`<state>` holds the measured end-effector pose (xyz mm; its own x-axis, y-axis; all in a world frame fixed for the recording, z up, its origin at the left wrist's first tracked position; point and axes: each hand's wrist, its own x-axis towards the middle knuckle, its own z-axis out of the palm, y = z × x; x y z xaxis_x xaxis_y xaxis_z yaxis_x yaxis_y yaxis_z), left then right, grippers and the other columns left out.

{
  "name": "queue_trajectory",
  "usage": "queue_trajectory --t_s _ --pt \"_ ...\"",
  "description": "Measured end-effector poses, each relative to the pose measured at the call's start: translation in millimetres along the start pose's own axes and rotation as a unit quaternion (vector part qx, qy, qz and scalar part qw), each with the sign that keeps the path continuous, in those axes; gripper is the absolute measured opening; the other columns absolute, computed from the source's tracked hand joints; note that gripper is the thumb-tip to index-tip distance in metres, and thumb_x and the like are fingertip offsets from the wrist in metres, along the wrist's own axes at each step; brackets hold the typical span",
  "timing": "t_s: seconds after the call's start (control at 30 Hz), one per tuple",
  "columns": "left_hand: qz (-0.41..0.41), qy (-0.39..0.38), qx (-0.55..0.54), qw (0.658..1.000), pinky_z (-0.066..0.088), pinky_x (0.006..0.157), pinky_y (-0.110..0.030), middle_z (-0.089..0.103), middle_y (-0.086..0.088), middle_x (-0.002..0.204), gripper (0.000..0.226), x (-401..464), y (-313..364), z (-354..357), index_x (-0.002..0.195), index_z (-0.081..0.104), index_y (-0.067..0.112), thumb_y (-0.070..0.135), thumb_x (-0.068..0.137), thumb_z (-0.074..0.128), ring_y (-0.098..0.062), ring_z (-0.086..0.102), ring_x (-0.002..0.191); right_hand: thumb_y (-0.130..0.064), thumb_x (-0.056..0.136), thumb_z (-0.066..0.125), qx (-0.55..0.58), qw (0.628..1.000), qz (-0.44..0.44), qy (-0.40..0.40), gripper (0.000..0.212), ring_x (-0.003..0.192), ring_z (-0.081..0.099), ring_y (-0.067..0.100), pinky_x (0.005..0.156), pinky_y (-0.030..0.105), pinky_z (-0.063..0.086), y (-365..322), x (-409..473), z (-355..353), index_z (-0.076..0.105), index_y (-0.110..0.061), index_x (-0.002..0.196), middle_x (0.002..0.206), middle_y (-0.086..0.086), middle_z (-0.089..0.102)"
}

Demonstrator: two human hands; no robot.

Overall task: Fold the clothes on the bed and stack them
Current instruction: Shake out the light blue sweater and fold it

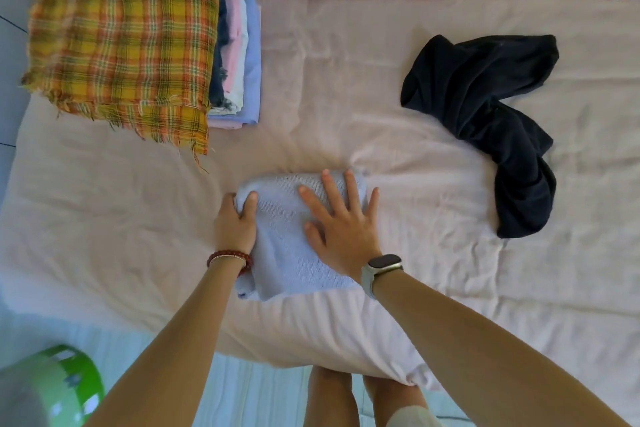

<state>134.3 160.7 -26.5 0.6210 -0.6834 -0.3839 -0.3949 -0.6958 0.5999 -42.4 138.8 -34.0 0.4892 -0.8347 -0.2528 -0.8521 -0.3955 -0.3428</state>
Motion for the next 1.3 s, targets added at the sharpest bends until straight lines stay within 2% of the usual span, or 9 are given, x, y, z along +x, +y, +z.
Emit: queue_trajectory --t_s 0.23,0.4,0.53,0.63,0.73,0.83,1.03,1.2,1.3 --pt "0.014 -0.044 0.099 0.994 0.042 0.092 -0.04 0.055 -0.022 0.119 0.05 41 -19 30 0.118 0.051 -0.002 0.04 0.097 0.037 -0.037 0.051 0.11 -0.05 0.087 0.037 -0.049 0.993 0.007 0.103 0.054 0.135 0.03 0.041 0.099 0.069 0.021 12 29 64 0.036 -0.038 0.14 0.148 0.007 0.036" --pt "-0.058 -0.161 -0.082 0.982 0.044 0.1 -0.039 0.057 -0.006 0.126 0.06 30 -21 23 0.131 0.044 0.015 0.057 0.089 0.044 -0.021 0.055 0.114 -0.048 0.087 0.038 -0.038 0.993 -0.007 0.108 0.052 0.133 0.033 0.042 0.098 0.067 0.027 14 30 62 0.042 -0.036 0.137 0.145 0.008 0.04" --pt "-0.056 -0.191 -0.147 0.969 0.045 0.09 -0.023 0.056 0.002 0.124 0.057 2 -16 17 0.136 0.036 0.017 0.049 0.089 0.045 -0.011 0.055 0.111 -0.039 0.089 0.045 0.145 0.979 -0.017 0.145 0.051 0.138 0.024 0.034 0.104 0.055 0.027 26 6 40 0.039 -0.033 0.139 0.149 0.01 0.033" --pt "-0.036 -0.148 -0.145 0.978 0.042 0.08 -0.012 0.055 0.007 0.114 0.047 -19 -12 18 0.131 0.038 0.015 0.038 0.092 0.049 -0.009 0.055 0.104 -0.029 0.091 0.056 0.433 0.877 0.184 0.101 0.062 0.126 0.04 0.017 0.103 0.023 0.033 41 -19 23 0.024 -0.028 0.145 0.145 0.007 0.034" --pt "-0.011 -0.103 -0.11 0.988 0.04 0.078 -0.018 0.055 0.006 0.103 0.034 -37 3 13 0.121 0.044 0.012 0.03 0.094 0.05 -0.015 0.055 0.098 -0.033 0.09 0.058 0.554 0.784 0.281 -0.007 0.067 0.11 0.049 0.011 0.103 0.028 0.038 39 -27 4 0.024 -0.024 0.147 0.126 0.0 0.05" --pt "0.027 -0.087 -0.116 0.989 0.041 0.077 -0.021 0.057 0.008 0.096 0.024 -53 22 -8 0.114 0.048 0.013 0.028 0.095 0.048 -0.017 0.057 0.096 -0.036 0.089 0.058 0.559 0.784 0.268 -0.008 0.064 0.125 0.043 0.01 0.108 0.031 0.033 18 -31 -29 0.028 -0.025 0.145 0.139 -0.005 0.045" --pt "0.131 -0.058 -0.157 0.977 0.043 0.07 -0.014 0.059 0.019 0.096 0.012 -26 77 -119 0.103 0.049 0.034 0.038 0.092 0.046 -0.003 0.057 0.088 -0.054 0.077 0.064 0.539 0.81 0.168 0.16 0.071 0.104 0.035 -0.034 0.079 -0.01 0.027 -56 -5 -124 0.028 -0.045 0.137 0.121 -0.047 0.037" --pt "0.217 -0.029 -0.163 0.962 0.04 0.084 -0.02 0.058 0.014 0.103 0.016 68 138 -234 0.108 0.052 0.027 0.033 0.094 0.047 -0.006 0.054 0.099 -0.04 0.086 0.06 0.52 0.815 0.109 0.231 0.065 0.12 0.036 -0.012 0.1 0.013 0.03 -146 89 -190 0.027 -0.04 0.142 0.133 -0.03 0.037" --pt "0.225 -0.048 -0.161 0.96 0.044 0.082 -0.023 0.06 0.014 0.102 0.026 139 155 -279 0.113 0.054 0.021 0.037 0.095 0.046 -0.008 0.058 0.097 -0.043 0.089 0.055 0.52 0.814 0.096 0.241 0.063 0.12 0.039 -0.002 0.097 0.019 0.033 -187 150 -204 0.023 -0.04 0.143 0.137 -0.02 0.041"
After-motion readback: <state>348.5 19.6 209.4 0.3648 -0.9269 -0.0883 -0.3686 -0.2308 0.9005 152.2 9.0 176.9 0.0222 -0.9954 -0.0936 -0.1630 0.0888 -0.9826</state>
